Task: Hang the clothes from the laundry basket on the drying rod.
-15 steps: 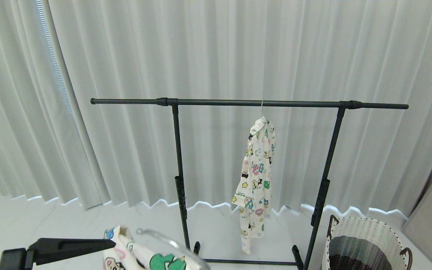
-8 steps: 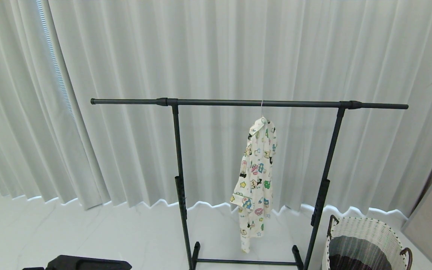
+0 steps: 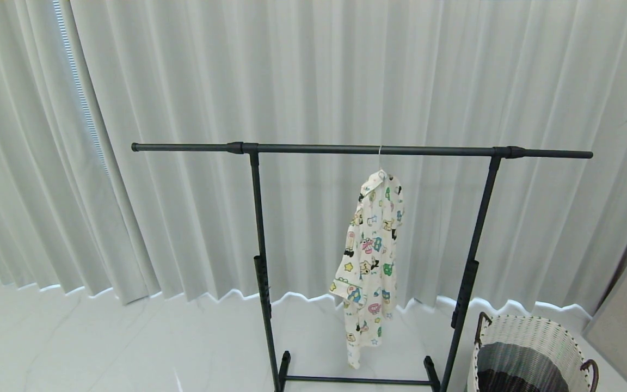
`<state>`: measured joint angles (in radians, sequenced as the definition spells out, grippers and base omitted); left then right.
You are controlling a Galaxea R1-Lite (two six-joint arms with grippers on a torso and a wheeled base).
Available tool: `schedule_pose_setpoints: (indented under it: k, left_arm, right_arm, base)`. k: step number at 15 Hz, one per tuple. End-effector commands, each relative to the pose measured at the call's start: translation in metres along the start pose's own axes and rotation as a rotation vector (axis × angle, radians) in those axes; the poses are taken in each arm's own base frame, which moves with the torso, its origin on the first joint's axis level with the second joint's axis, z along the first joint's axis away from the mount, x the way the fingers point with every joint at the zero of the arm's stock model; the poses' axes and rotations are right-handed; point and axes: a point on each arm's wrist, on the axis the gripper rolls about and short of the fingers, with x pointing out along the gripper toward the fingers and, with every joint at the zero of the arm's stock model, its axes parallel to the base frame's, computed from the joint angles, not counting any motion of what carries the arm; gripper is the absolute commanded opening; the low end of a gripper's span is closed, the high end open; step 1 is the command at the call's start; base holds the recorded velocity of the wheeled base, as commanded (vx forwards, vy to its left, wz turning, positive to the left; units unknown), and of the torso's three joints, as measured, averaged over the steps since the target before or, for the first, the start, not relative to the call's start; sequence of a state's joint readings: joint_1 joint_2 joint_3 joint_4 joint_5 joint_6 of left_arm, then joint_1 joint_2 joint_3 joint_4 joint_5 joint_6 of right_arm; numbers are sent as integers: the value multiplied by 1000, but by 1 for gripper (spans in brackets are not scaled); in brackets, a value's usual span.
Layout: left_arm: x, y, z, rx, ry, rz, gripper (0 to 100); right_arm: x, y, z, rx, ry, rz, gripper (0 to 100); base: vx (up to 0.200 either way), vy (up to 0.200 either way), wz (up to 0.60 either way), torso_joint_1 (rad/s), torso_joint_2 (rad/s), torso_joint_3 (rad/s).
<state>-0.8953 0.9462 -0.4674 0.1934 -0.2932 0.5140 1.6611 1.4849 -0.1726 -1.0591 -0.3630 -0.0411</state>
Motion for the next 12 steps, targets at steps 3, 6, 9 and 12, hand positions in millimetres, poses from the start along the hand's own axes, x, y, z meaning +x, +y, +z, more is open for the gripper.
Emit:
schedule_pose_setpoints:
  k: [3, 6, 9, 12]
  left_arm:
    - [2, 1, 0, -7, 12, -3, 0]
    - [8, 9, 3, -20, -2, 34, 0]
    - [14, 14, 7, -15, -17, 44, 0]
    - [14, 15, 6, -19, -17, 53, 0]
  right_arm:
    - [1, 0, 0, -2, 1, 0, 0]
    - [0, 0, 0, -2, 0, -3, 0]
    - [0, 0, 0, -7, -1, -7, 0]
    - [0, -1, 0, -17, 1, -13, 100]
  base:
    - [0, 0, 0, 0, 0, 0]
    - [0, 0, 0, 0, 0, 0]
    - [0, 0, 0, 0, 0, 0]
    - [0, 0, 0, 0, 0, 0]
